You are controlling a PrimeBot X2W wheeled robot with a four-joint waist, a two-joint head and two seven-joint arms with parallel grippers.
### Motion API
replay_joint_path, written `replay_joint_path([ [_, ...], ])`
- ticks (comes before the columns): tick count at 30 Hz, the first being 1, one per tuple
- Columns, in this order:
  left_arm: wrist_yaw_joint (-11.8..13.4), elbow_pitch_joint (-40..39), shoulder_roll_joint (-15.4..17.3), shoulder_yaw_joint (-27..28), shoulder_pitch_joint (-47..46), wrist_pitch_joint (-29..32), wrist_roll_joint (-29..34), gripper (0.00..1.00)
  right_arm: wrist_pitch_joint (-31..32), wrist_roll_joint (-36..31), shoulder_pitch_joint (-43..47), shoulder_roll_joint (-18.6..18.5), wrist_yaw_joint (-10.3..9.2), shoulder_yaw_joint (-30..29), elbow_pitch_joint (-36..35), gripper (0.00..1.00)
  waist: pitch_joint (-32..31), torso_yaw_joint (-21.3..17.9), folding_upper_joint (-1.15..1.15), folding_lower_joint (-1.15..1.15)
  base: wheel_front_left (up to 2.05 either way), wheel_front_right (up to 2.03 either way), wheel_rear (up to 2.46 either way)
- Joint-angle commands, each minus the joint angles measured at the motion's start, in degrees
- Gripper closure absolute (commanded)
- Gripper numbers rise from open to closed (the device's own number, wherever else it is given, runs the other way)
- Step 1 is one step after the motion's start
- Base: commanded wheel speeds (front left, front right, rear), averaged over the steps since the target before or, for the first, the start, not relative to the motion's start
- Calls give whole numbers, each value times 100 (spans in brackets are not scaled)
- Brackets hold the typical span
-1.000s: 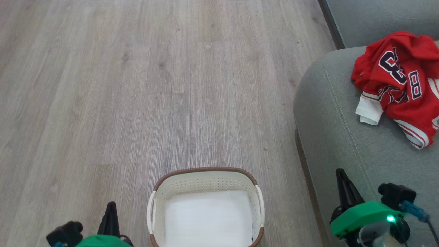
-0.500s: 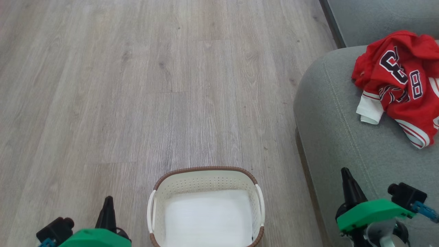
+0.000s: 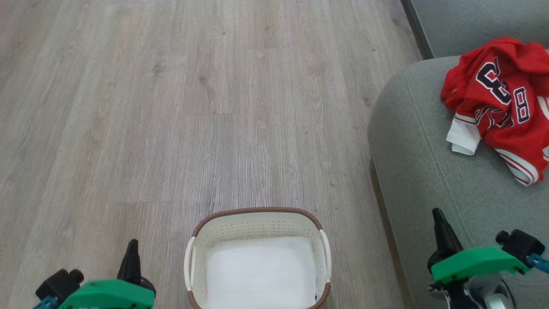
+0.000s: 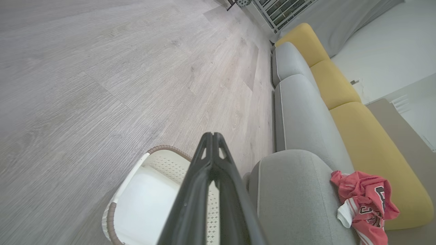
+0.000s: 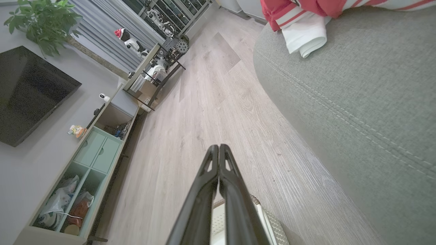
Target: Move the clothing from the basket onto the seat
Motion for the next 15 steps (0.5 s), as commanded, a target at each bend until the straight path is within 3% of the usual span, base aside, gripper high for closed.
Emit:
replay_joint_path([
  [1,-62,-164,16,163,-346,42,-158,100,43,180,-351,-2,0,12,-221,100,3,1,0,0,0,0,0],
  [15,-231,-147,1,333,-523,273,-1002,100,276,1107,-394,1,0,-100,-300,100,27,9,0,0,0,0,0],
])
